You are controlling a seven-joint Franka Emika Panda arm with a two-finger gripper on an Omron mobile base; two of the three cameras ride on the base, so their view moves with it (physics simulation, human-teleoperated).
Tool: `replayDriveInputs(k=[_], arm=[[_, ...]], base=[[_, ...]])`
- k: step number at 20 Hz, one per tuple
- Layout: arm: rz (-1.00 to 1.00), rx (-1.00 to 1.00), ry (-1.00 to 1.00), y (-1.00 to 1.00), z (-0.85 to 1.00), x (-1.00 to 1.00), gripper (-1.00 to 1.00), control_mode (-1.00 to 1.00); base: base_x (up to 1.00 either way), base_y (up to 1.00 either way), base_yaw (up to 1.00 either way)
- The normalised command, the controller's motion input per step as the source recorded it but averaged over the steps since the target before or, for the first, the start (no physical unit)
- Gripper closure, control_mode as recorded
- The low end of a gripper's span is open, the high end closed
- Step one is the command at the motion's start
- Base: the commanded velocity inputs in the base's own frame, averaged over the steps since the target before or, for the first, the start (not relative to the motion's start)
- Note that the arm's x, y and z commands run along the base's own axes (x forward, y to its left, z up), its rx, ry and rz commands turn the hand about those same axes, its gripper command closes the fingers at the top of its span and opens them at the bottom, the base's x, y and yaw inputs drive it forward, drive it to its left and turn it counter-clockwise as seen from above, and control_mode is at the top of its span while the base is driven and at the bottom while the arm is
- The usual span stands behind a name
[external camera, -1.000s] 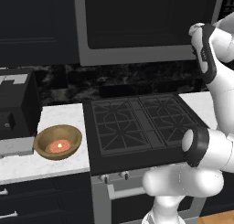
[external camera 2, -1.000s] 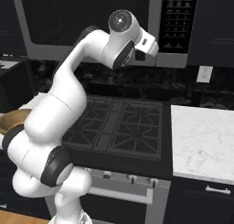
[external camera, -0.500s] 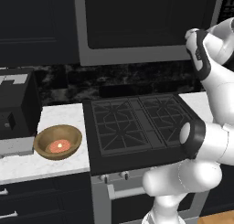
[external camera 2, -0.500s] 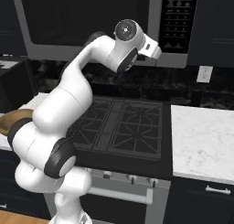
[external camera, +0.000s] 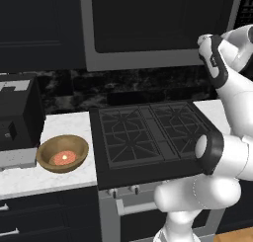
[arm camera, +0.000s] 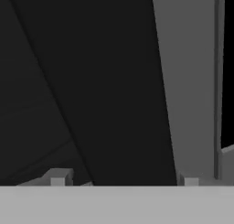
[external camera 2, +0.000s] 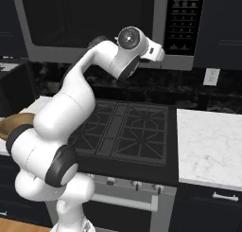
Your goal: Open the microwave, place the bowl with waffle inside the microwave, then close the microwave door and turn it on.
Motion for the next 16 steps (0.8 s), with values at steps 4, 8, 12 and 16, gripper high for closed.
replayDriveInputs(k=[4, 8, 12, 16], arm=[[0.16, -0.07, -0.1, 0.47, -1.0, 0.99, 1.0, -1.0], [0.2, 0.0, -0.15, 0.15, -0.99, 0.8, 1.0, -1.0], [0.08, -0.06, -0.02, 0.77, -0.5, -0.2, 1.0, -1.0], [0.0, -0.17, 0.0, 1.0, -0.05, -0.85, 1.0, -1.0]], base=[[0.0, 0.0, 0.0], [0.0, 0.0, 0.0], [0.0, 0.0, 0.0], [0.0, 0.0, 0.0]])
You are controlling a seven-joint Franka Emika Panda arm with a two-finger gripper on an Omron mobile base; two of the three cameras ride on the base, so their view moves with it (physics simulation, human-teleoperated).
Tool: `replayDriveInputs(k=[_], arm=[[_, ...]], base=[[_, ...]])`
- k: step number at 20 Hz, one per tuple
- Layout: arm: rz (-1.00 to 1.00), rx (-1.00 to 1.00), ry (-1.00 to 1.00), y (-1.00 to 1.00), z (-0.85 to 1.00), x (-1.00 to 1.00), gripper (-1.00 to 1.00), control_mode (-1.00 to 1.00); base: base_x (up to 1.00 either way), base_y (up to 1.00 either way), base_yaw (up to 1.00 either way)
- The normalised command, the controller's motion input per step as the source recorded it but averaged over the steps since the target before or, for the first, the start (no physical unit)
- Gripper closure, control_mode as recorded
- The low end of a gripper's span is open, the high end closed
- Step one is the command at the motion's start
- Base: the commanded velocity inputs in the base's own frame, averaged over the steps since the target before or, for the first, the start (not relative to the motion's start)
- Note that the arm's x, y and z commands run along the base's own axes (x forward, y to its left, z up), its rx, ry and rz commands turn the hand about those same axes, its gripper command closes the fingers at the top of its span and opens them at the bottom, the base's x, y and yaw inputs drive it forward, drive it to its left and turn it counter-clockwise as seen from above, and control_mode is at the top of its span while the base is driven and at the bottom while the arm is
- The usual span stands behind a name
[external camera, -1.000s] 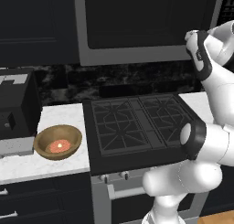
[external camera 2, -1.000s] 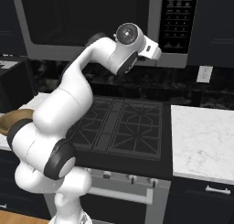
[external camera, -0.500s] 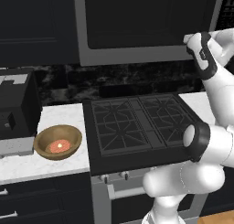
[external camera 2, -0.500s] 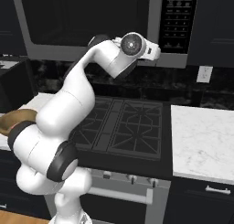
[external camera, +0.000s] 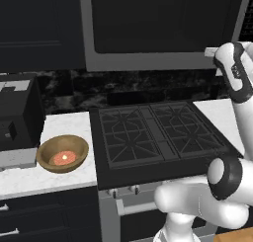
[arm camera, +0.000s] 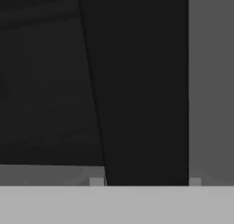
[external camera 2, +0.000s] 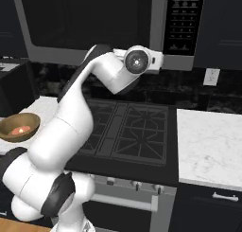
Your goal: Open the microwave, place the bowl with waffle inside the microwave, then close the microwave door and turn it on.
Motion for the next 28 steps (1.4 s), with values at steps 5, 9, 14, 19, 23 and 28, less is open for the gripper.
replayDriveInputs(k=[5, 9, 14, 19, 23, 28], arm=[[0.0, -0.17, 0.0, 1.0, 0.0, -1.0, 1.0, -1.0], [0.0, -0.2, 0.03, 1.0, 0.11, -1.0, 1.0, -1.0], [0.03, -0.33, 0.11, 1.0, 0.24, -1.0, 1.0, -1.0], [0.05, -0.39, 0.14, 1.0, 0.2, -1.0, 1.0, -1.0], [0.06, -0.39, 0.12, 1.0, 0.16, -1.0, 1.0, -1.0], [0.1, -0.3, 0.07, 0.72, 0.13, -1.0, -1.0, -1.0]], base=[[0.0, 0.0, 0.0], [0.0, 0.0, 0.0], [0.0, 0.0, 0.0], [0.0, 0.0, 0.0], [0.0, 0.0, 0.0], [0.0, 0.0, 0.0]])
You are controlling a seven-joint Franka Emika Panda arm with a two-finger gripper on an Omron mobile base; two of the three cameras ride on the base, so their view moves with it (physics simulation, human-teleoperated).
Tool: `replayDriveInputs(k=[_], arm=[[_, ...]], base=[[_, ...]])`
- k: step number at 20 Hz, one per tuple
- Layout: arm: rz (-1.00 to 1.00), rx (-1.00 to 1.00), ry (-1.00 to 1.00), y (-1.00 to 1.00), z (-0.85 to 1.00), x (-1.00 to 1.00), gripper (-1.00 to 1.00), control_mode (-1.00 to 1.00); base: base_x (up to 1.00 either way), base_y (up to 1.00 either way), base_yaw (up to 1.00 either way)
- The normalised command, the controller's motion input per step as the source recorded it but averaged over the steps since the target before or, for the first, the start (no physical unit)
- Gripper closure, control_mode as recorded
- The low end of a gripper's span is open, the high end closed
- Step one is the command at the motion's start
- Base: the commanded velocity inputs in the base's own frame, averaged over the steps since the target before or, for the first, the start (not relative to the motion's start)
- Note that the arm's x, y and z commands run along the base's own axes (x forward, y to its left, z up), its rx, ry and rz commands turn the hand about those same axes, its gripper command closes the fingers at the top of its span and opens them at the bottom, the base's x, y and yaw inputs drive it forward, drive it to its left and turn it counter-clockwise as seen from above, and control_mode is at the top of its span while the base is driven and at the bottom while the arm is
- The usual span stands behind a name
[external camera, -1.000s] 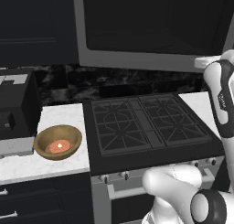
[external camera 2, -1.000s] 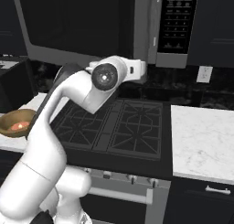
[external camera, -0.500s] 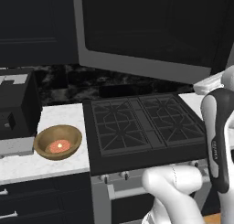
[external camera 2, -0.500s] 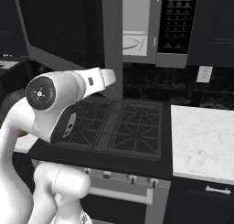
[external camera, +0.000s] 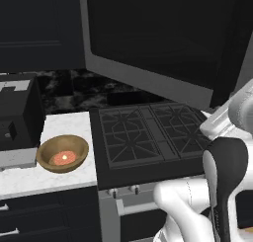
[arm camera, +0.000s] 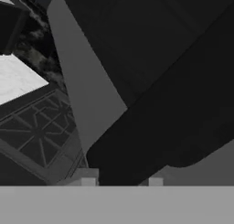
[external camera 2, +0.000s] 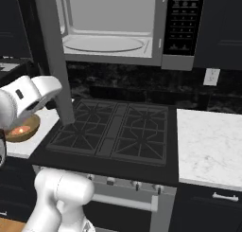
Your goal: Open the microwave, place the bowl with waffle inside the microwave, then close the microwave door and turn it on.
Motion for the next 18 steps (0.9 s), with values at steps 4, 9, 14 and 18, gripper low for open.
replayDriveInputs(k=[4, 9, 14, 18], arm=[[0.12, -0.1, 0.11, 0.08, 0.13, -1.0, -1.0, -1.0], [0.19, 0.03, 0.05, -0.69, 0.01, -1.0, -1.0, -1.0], [0.17, 0.17, 0.04, -1.0, 0.05, -0.81, -1.0, -1.0], [0.23, 0.19, 0.07, -0.99, 0.13, -0.09, -1.0, -1.0]], base=[[0.0, 0.0, 0.0], [0.0, 0.0, 0.0], [0.0, 0.0, 0.0], [0.0, 0.0, 0.0]])
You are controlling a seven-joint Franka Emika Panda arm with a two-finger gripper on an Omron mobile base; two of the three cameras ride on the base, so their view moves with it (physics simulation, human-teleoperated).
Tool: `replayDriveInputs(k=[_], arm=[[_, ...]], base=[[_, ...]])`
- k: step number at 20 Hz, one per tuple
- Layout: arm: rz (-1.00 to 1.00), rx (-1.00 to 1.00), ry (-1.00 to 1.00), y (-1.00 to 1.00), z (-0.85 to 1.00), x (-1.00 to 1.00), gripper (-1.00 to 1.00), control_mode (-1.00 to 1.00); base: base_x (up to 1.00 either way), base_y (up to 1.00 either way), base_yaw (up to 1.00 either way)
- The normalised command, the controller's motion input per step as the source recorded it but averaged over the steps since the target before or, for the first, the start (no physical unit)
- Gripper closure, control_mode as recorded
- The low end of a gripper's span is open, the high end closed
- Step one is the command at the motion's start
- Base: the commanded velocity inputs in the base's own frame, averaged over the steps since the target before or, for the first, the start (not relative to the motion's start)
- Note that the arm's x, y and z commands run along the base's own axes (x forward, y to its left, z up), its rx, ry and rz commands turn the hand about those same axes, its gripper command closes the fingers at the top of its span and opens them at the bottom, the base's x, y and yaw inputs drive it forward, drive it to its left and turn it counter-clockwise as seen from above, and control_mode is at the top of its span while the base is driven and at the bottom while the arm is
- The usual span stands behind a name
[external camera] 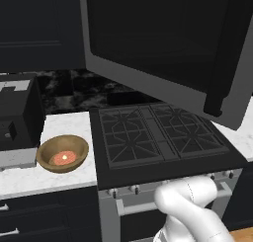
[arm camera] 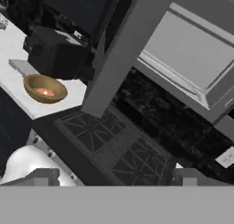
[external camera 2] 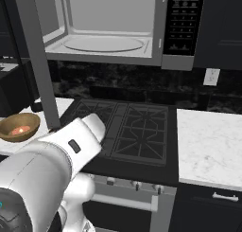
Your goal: Open the microwave, place the bowl with waffle inside the microwave, then close the microwave door and turn it on.
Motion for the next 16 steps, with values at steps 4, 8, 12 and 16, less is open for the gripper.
replayDriveInputs(k=[4, 8, 12, 16], arm=[[0.24, 0.14, -0.03, -0.62, -0.03, 0.44, -1.0, -1.0], [0.31, 0.02, -0.32, 0.03, -0.39, 0.66, -1.0, -1.0], [0.2, 0.0, -0.41, 0.23, -0.34, 0.61, -1.0, -1.0], [0.1, 0.04, -0.35, 0.19, -0.03, 0.74, -1.0, -1.0]], base=[[0.0, 0.0, 0.0], [0.0, 0.0, 0.0], [0.0, 0.0, 0.0], [0.0, 0.0, 0.0]])
